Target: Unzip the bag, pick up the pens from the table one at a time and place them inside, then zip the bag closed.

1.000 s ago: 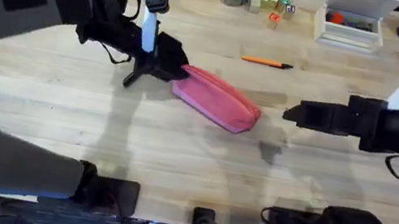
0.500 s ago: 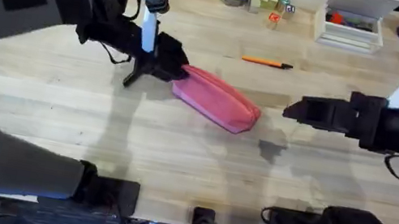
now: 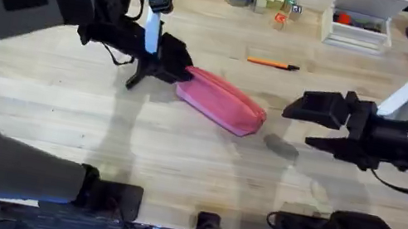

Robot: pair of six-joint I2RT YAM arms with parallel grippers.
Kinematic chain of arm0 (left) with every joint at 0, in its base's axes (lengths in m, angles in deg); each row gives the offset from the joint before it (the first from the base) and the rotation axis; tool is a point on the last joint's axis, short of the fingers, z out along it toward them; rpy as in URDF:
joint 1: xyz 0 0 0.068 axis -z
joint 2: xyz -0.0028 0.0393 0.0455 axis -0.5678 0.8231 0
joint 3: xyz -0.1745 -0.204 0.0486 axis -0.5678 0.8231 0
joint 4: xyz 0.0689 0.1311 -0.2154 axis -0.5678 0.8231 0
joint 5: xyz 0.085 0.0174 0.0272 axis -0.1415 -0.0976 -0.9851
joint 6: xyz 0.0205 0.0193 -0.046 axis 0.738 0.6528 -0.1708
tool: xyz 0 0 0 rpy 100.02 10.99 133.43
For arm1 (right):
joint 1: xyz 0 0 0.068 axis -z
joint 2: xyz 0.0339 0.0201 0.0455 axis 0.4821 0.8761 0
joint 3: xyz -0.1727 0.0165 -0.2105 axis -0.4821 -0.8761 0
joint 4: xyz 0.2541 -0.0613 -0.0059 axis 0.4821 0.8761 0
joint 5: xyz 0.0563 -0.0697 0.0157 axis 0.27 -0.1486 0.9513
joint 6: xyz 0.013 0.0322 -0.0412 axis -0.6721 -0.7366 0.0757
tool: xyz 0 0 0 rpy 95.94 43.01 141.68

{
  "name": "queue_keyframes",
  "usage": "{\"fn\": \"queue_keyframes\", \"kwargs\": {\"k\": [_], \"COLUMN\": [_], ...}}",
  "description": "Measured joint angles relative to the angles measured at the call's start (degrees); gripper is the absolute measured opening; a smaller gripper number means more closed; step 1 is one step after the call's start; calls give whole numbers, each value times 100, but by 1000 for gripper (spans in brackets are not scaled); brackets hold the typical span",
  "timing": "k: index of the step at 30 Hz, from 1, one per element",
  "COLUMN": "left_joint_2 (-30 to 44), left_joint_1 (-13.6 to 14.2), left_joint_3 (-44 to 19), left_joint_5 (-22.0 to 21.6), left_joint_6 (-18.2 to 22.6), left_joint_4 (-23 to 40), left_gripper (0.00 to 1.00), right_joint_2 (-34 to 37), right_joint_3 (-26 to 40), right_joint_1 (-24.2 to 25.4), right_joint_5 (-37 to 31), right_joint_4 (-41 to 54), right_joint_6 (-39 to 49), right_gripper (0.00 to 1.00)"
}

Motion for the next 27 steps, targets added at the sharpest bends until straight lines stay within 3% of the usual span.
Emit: {"fn": "queue_keyframes", "kwargs": {"k": [5,6,10,22,27], "left_joint_2": [0,0,0,0,0], "left_joint_1": [0,0,0,0,0], "left_joint_3": [0,0,0,0,0], "left_joint_5": [0,0,0,0,0], "left_joint_6": [0,0,0,0,0], "left_joint_4": [-2,-2,-2,-2,-2], "left_gripper": [43,43,43,43,43], "right_joint_2": [-225,-301,-311,-313,-313], "right_joint_3": [-306,-444,-615,-683,-830], "right_joint_1": [0,0,0,-2,-224], "right_joint_5": [0,-2,-2,-72,-315], "right_joint_4": [-336,-518,-757,-857,-1081], "right_joint_6": [-1003,-1698,-2353,-2803,-2832], "right_gripper": [996,995,995,996,996]}}
